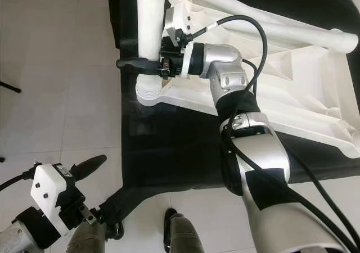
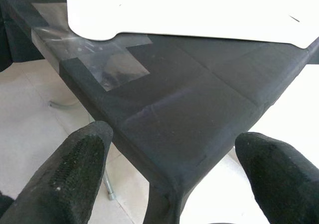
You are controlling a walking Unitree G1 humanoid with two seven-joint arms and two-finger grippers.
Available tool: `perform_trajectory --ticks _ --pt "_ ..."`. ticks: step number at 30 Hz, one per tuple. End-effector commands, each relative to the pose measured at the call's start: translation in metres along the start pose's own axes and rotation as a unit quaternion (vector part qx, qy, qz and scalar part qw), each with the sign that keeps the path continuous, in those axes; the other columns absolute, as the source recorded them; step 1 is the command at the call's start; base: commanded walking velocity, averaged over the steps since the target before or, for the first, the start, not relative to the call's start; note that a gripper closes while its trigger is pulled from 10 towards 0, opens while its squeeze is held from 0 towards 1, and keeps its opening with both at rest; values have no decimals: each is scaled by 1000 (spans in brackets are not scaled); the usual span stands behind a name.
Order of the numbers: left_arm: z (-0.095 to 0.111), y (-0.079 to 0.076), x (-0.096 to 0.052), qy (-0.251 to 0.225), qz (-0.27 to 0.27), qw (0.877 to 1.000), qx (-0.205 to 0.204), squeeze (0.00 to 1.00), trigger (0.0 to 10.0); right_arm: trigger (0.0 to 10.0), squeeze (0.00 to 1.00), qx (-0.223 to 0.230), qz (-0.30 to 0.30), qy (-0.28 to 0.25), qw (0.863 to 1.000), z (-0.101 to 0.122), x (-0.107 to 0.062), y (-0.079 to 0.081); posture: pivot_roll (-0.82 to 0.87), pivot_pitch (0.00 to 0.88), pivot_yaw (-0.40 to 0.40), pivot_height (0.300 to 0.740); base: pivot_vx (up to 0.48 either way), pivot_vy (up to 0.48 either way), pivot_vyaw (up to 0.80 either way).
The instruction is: Building children table
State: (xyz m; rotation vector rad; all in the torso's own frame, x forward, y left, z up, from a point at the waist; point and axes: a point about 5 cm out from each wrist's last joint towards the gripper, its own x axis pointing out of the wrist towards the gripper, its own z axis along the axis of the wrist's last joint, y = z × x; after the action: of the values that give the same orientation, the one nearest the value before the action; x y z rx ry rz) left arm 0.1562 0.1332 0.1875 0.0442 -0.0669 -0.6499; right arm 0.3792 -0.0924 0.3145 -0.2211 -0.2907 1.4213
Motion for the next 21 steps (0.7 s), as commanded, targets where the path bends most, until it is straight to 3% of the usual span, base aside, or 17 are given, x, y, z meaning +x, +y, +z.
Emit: perform_trajectory --ticks 1,3,4,5,6,7,8,9,10,11,12,13,14,16,18,19,21 --pt "-2 -4 -3 8 -10 1000 -7 0 10000 10000 0 121 -53 52 990 -57 -4 13 -12 385 -182 740 0 0 0" --pt "-2 -4 -3 8 -10 1000 -7 0 10000 10000 0 121 -53 52 990 -57 -4 13 -12 385 -182 740 0 0 0" --pt "-2 -4 -3 8 -9 1000 -7 0 10000 10000 0 135 -93 50 985 -66 -4 15 -22 385 -189 740 0 0 0" --pt "-2 -4 -3 8 -9 1000 -7 0 10000 10000 0 135 -93 50 985 -66 -4 15 -22 385 -189 740 0 0 0" --pt "-2 -4 -4 8 -9 1000 -7 0 10000 10000 0 154 -131 44 978 -75 -4 24 -25 387 -191 740 0 0 0" --pt "-2 -4 -4 8 -9 1000 -7 0 10000 10000 0 154 -131 44 978 -75 -4 24 -25 387 -191 740 0 0 0" --pt "-2 -3 -4 8 -9 1000 -7 0 10000 10000 0 168 -168 46 970 -85 -4 36 -24 387 -190 740 0 0 0" --pt "-2 -3 -4 8 -9 1000 -7 0 10000 10000 0 168 -168 46 970 -85 -4 36 -24 387 -190 740 0 0 0" --pt "-2 -3 -4 8 -9 1000 -7 0 10000 10000 0 168 -203 56 963 -92 -4 50 -23 387 -187 740 0 0 0" --pt "-2 -3 -4 8 -9 1000 -7 0 10000 10000 0 168 -203 56 963 -92 -4 50 -23 387 -187 740 0 0 0" --pt "-2 -3 -4 8 -9 1000 -6 0 10000 10000 0 151 -289 84 942 -101 -5 67 -27 387 -186 740 0 0 0" --pt "-2 -3 -4 8 -9 1000 -6 0 10000 10000 0 151 -289 84 942 -101 -5 67 -27 387 -186 740 0 0 0" --pt "-2 -2 -4 8 -10 1000 -6 0 10000 10000 0 136 -354 103 920 -104 -8 76 -28 386 -186 740 0 0 0" --pt "-2 -2 -4 8 -10 1000 -6 0 10000 10000 0 136 -354 103 920 -104 -8 76 -28 386 -186 740 0 0 0" --pt "-4 0 -4 11 -9 1000 -3 0 10000 10000 0 111 -449 126 878 -105 -1 93 -21 369 -177 740 0 0 0" --pt "-4 0 -4 11 -9 1000 -3 0 10000 10000 0 111 -449 126 878 -105 -1 93 -21 369 -177 740 0 0 0" --pt "-5 2 -4 13 -7 1000 -1 0 10000 10000 0 121 -472 126 864 -103 15 96 -18 365 -174 740 0 0 0"
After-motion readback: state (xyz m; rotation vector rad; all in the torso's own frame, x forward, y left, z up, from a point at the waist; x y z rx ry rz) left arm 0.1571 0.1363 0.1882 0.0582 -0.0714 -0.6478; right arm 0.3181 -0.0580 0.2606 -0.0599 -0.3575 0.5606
